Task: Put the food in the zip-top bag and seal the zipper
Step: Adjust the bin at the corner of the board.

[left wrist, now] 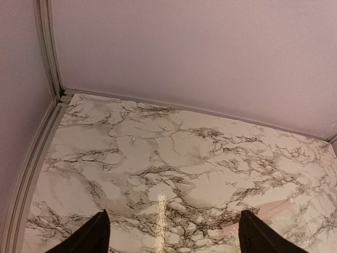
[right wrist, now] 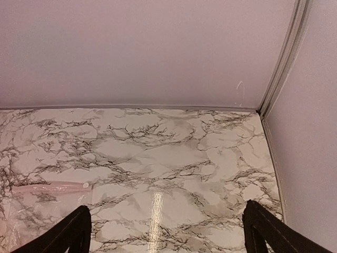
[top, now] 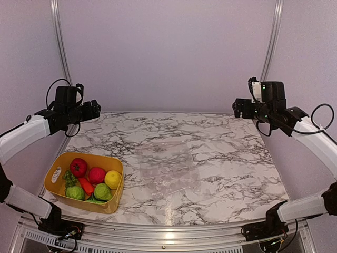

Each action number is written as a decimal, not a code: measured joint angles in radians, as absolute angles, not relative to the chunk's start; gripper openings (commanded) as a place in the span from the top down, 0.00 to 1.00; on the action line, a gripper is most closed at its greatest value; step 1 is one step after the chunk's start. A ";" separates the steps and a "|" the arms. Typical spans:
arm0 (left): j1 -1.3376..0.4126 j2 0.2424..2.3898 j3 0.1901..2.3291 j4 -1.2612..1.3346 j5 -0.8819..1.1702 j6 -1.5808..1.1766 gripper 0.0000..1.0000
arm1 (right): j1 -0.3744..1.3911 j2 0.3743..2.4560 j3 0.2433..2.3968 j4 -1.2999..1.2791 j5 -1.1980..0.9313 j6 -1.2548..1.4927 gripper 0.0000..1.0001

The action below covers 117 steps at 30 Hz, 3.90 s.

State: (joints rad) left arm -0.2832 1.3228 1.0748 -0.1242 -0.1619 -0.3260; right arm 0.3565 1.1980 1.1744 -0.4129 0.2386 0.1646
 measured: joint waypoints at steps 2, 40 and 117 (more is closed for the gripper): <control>-0.288 1.324 1.086 -0.142 -0.154 -0.332 0.23 | 0.356 1.195 1.174 -0.418 0.236 0.169 0.02; -1.014 1.428 1.202 -0.848 -0.211 -0.781 0.52 | 0.363 1.358 1.208 -0.413 -0.062 0.233 0.11; -1.159 1.485 1.071 -0.557 -0.110 0.443 0.87 | 0.385 1.708 1.016 -0.305 -0.340 0.378 0.23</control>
State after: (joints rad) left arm -1.1595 1.4845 1.0714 -0.5571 -0.1104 0.4435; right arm 0.3851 1.7081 1.0161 -0.3046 -0.3401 0.3782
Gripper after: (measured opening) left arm 0.026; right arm 0.782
